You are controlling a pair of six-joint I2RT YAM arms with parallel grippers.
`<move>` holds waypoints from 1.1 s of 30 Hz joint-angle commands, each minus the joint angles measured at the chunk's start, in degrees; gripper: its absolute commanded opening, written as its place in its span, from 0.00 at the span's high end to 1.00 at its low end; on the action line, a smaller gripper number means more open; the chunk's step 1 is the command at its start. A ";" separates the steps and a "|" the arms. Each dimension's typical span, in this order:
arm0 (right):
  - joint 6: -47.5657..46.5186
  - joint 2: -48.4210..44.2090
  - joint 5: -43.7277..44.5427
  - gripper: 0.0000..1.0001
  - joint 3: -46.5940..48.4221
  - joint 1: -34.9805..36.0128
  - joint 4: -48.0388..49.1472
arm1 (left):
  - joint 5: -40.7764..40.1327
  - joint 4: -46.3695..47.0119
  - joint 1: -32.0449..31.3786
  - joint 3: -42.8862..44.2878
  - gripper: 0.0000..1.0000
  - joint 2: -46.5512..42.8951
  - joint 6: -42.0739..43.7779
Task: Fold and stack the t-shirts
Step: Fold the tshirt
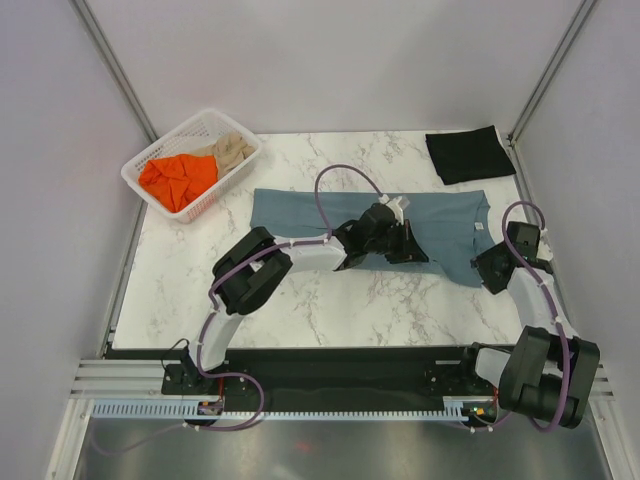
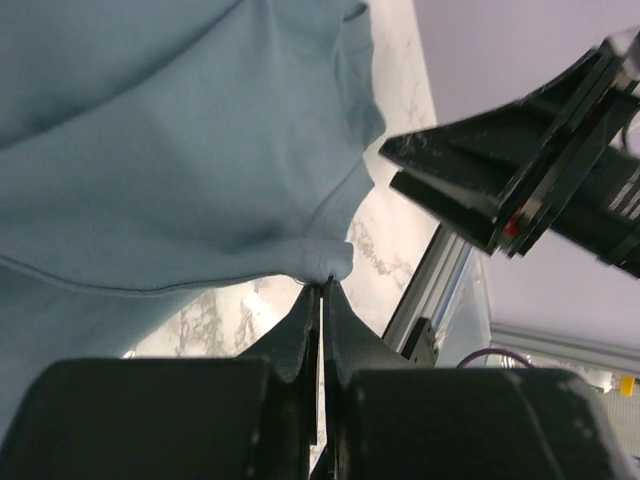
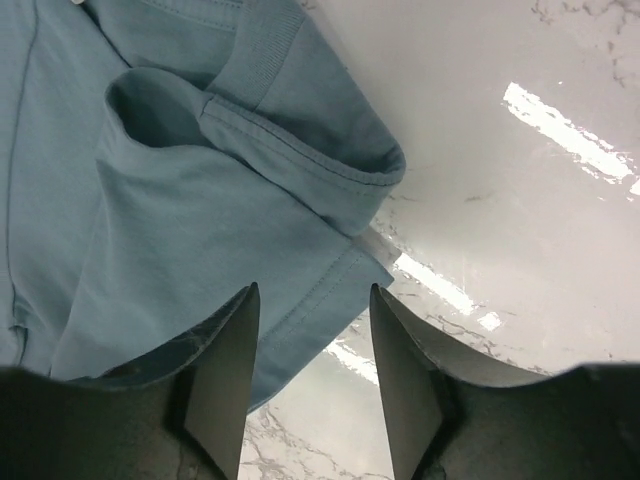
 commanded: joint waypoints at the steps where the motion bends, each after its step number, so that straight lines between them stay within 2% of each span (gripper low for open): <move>1: 1.48 -2.75 0.58 0.43 0.45 -0.17 -1.43 | 0.31 1.57 0.91 4.80 0.98 -0.22 -2.49; 11: 0.77 -4.08 3.13 0.43 1.67 -0.17 -0.03 | -0.57 1.48 3.63 13.78 0.98 5.85 -7.59; 16: 1.83 -1.36 4.10 0.43 5.27 -0.08 0.50 | -1.36 1.48 5.13 15.36 0.98 6.91 -7.94; 19: 2.01 0.75 4.80 0.44 6.94 -0.08 3.99 | -1.63 1.57 6.27 16.68 0.98 8.57 -7.94; 27: 3.33 17.52 0.41 0.46 14.23 -0.17 9.81 | -1.88 1.57 7.76 18.26 0.98 10.33 -7.41; 33: 1.48 24.74 -1.27 0.48 20.29 -0.17 10.61 | -1.19 1.66 8.99 19.93 0.98 12.18 -6.80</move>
